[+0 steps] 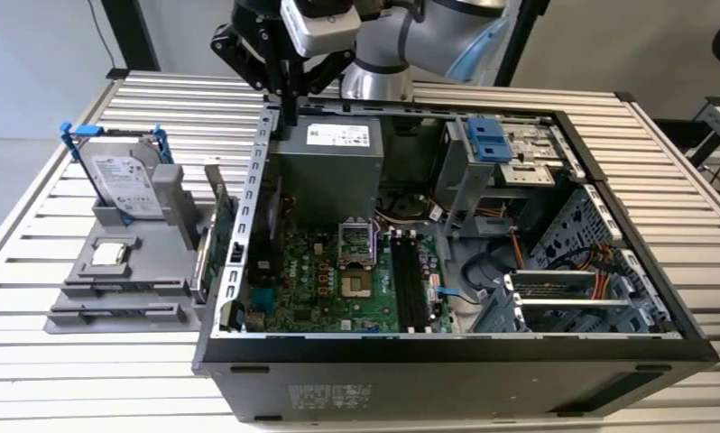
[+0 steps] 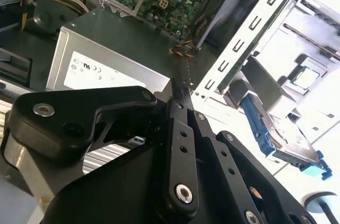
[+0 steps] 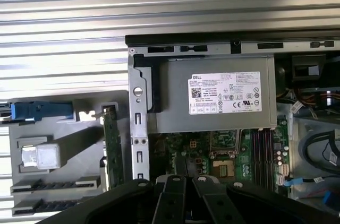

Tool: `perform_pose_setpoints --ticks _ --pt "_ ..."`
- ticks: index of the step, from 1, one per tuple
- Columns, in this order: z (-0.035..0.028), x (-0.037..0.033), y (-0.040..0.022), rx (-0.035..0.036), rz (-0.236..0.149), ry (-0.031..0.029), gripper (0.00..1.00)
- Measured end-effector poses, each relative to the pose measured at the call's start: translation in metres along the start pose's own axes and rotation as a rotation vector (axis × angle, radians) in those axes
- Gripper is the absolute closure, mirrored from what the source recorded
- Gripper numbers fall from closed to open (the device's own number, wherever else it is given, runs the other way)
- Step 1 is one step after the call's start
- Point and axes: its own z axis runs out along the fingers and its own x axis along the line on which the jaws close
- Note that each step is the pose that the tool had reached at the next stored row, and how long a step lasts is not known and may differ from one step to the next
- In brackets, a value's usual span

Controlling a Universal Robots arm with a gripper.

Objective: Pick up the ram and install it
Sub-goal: 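Reach for the ram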

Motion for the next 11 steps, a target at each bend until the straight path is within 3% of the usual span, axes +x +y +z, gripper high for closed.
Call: perform_pose_setpoints --ticks 11 --pt "-0.0003 0.0113 -0.0008 0.0 0.0 0.0 1.0"
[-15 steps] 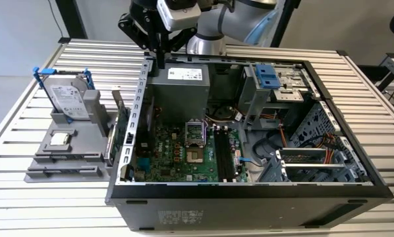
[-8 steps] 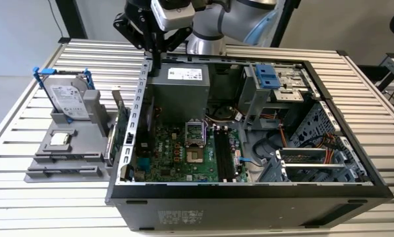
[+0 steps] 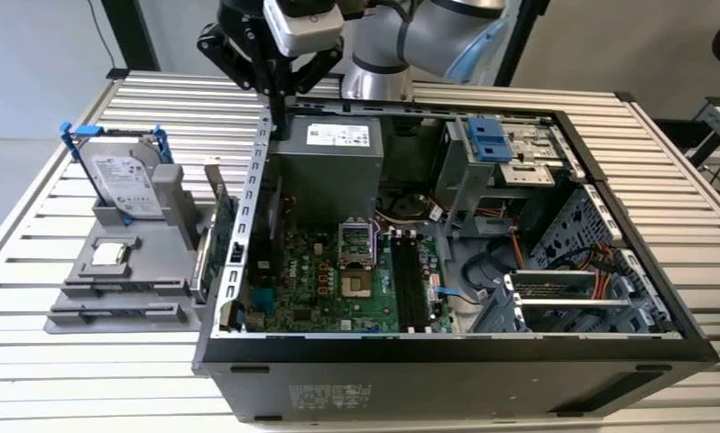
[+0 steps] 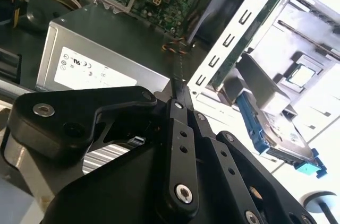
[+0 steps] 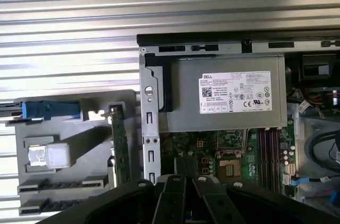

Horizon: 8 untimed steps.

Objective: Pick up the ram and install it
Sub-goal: 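Reach for the ram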

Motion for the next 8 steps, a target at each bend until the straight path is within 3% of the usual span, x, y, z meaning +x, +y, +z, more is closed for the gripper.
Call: perform_pose_setpoints --ticks 4,6,8 --pt "-0.0001 0.0042 -0.0003 0.0 0.0 0.0 1.0" --pt "-0.0003 0.0144 -0.001 0.0 0.0 0.0 1.0" --pt "-0.0003 0.0165 -0.0012 0.0 0.0 0.0 1.0"
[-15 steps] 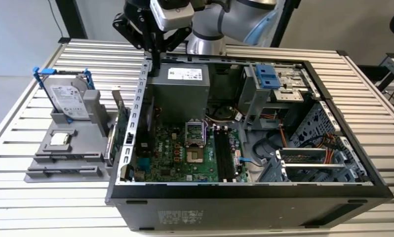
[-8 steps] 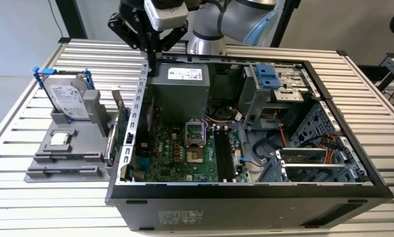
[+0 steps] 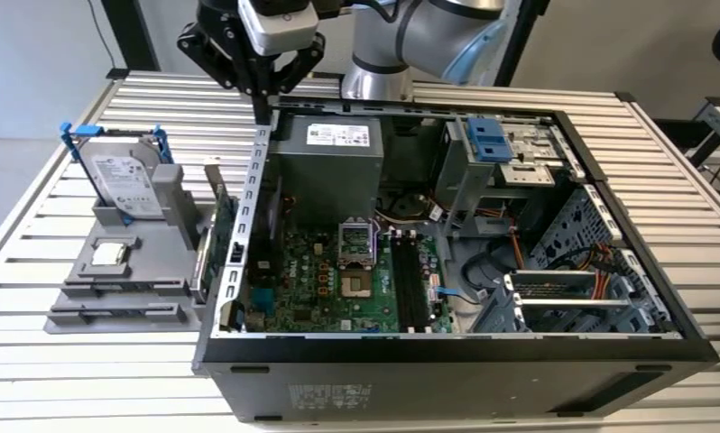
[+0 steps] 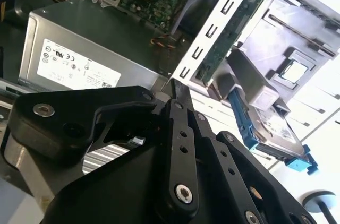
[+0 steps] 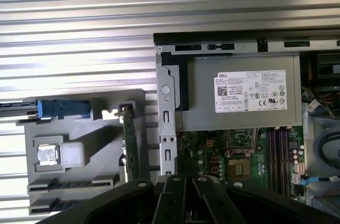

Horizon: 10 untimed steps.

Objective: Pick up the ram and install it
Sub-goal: 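Reach for the ram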

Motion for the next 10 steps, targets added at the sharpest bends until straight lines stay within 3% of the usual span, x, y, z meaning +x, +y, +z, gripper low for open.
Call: perform_pose_setpoints --ticks 10 --pt "-0.0002 0.012 -0.0008 -0.0001 0.0 0.0 1.0"
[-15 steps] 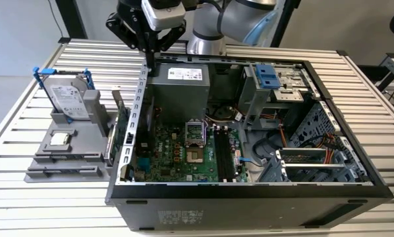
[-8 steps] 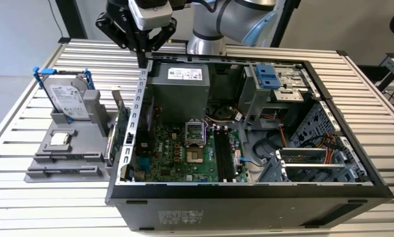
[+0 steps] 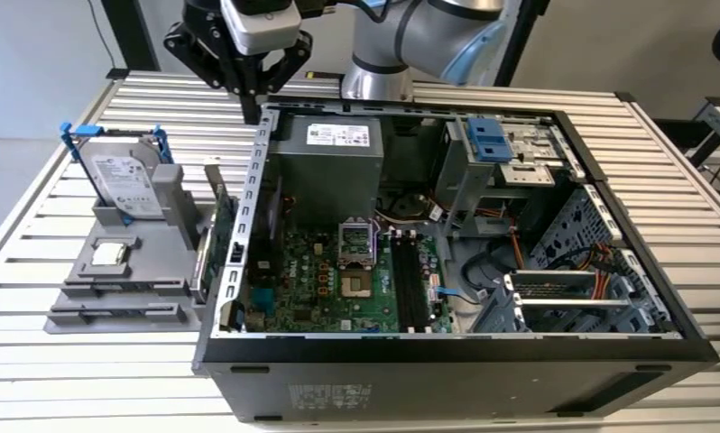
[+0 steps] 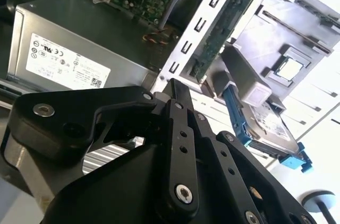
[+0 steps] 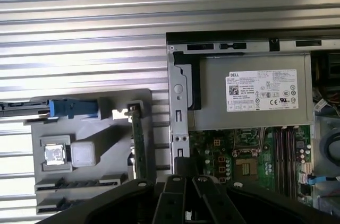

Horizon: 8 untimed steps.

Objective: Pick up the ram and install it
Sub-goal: 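Reach for the ram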

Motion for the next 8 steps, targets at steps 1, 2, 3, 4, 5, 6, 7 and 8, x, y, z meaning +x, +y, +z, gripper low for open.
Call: perform_pose_setpoints --ticks 1,2,3,4,5,6,7,8 --pt "0.0 0.0013 -0.0001 0.0 0.0 0.0 1.0" --pt "-0.0001 0.0023 -0.0002 0.0001 0.0 0.0 1.0" --pt "-0.0001 0.0035 -0.0003 0.0 0.0 -0.0001 1.0" --pt "-0.0001 0.0045 -0.0003 0.0001 0.0 0.0 1.0" --pt "-0.0001 0.0056 -0.0004 0.0 0.0 0.0 1.0" --pt "-0.0001 0.0066 -0.0005 0.0 0.0 0.0 1.0" --pt "-0.0001 0.0076 -0.0005 0.0 0.0 0.0 1.0" --pt "-0.0002 0.0086 -0.0006 0.0 0.0 0.0 1.0"
